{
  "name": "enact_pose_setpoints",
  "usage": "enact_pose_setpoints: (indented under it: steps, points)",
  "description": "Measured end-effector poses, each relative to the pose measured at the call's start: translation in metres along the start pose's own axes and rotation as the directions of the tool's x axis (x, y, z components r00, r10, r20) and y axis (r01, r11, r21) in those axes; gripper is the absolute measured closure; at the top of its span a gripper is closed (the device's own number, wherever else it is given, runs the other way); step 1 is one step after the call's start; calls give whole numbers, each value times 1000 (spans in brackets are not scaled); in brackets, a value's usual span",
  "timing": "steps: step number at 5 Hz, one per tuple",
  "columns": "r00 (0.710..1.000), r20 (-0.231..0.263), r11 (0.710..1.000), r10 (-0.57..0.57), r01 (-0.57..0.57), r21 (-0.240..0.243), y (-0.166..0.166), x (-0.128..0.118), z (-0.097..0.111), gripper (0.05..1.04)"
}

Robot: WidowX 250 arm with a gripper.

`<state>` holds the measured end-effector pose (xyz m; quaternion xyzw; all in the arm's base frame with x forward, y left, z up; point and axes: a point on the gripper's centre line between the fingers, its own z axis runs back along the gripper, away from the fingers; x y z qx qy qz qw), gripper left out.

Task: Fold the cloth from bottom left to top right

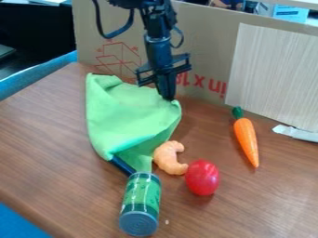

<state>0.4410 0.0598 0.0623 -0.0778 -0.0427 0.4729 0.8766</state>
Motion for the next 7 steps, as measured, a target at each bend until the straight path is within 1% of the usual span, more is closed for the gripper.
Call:
enact_pose_setpoints:
  steps: [1,2,3,4,5,6,7]
  points:
    - [1000,-14,1000,-16,16,7,-5,-7,-5,843]
    - [1000,-26,1000,-14,14,22,3,-12,-17,574]
    - [999,-1,999,-42,42,7,12,-16,4,273]
    - [999,-2,999,-40,40,-25,32,-13,44,79]
    - [997,16,997,-69,70,-42,63,-14,83,81]
    - [980,85,983,-180,175,65,105,-25,118,83]
    - [944,200,964,-263,248,99,151,-45,142,83]
